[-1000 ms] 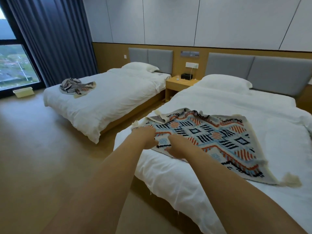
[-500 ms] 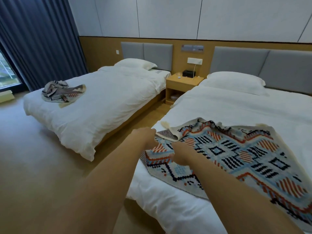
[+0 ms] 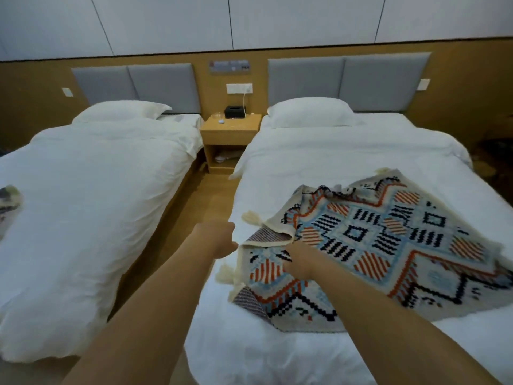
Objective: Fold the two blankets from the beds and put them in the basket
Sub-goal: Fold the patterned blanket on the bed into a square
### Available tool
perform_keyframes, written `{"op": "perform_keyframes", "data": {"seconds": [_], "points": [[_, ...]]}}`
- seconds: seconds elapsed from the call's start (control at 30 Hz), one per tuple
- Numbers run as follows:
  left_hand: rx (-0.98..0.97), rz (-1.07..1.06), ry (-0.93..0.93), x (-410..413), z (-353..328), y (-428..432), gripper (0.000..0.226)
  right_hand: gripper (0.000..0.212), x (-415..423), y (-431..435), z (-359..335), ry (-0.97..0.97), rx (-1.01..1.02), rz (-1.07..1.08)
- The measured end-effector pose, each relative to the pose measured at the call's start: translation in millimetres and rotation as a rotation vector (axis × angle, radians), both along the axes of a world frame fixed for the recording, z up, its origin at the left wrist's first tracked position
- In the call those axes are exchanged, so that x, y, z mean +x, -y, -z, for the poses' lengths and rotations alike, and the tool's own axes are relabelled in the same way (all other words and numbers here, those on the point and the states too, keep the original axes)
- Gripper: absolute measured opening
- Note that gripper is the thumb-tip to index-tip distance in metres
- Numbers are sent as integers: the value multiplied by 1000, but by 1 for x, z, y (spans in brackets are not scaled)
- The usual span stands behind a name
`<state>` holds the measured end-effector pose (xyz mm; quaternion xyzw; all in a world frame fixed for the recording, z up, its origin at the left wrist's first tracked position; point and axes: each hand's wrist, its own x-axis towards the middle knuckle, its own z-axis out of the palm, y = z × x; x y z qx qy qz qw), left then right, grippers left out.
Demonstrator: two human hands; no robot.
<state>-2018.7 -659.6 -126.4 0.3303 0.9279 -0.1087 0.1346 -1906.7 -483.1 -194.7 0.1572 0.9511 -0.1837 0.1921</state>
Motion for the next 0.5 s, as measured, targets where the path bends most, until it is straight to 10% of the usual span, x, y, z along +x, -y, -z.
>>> {"op": "perform_keyframes", "data": {"seconds": [0.5], "points": [[-213,493,108,-159,90,-83,56,29,-135,-19,76,-119,-177,469]]}}
